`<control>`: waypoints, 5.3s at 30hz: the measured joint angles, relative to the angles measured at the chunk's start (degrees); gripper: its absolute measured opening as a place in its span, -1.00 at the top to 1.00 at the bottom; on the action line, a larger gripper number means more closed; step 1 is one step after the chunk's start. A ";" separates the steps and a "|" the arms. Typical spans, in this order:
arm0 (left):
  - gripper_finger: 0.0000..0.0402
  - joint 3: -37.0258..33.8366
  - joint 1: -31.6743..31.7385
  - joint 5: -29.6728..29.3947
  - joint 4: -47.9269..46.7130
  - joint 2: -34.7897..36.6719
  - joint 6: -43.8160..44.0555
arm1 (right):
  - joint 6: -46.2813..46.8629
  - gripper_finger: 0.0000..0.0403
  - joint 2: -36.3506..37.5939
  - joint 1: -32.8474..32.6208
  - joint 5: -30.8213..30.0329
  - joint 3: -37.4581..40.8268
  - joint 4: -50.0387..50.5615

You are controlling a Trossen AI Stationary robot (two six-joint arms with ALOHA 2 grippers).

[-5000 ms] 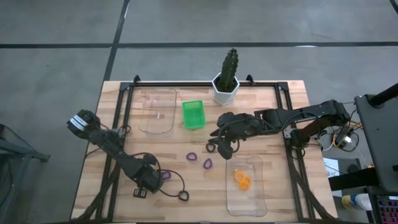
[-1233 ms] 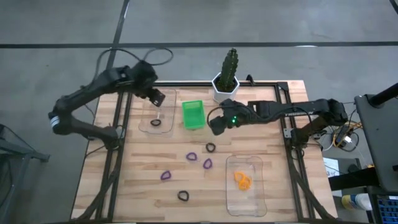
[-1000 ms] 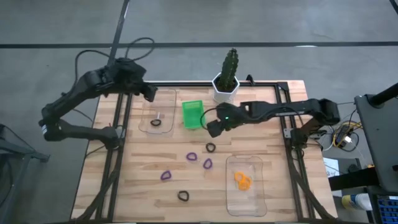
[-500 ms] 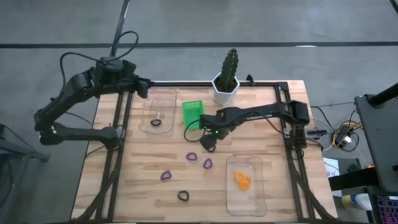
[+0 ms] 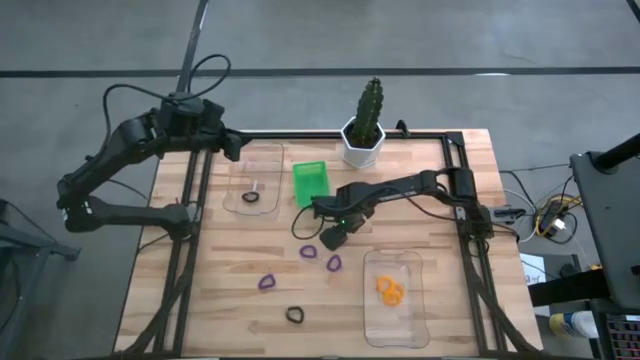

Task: Sort spring keychains
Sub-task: Put the top black spring keychain into the top transparent bin

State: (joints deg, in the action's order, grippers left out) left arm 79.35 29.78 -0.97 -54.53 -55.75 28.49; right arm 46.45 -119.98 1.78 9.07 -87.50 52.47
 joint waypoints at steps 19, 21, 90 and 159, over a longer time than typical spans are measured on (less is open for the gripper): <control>0.29 0.00 0.00 0.06 0.01 -0.02 0.22 | -5.81 0.89 -1.99 0.15 -0.33 -0.90 -1.57; 0.29 0.00 0.00 0.06 0.01 -0.02 0.15 | -6.17 0.89 -1.35 -0.02 -0.14 -1.59 -1.21; 0.59 -0.11 -6.71 19.08 24.27 -12.48 3.87 | -14.94 0.91 13.37 2.05 -26.98 -36.87 -4.79; 0.91 -30.01 1.75 -2.57 6.51 -15.97 -6.40 | -17.06 -0.09 13.35 -2.32 -25.56 -36.46 -5.32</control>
State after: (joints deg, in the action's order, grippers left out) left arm 49.34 31.53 -3.54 -48.02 -71.71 22.09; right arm 29.39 -106.63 -0.54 -16.49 -123.96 47.16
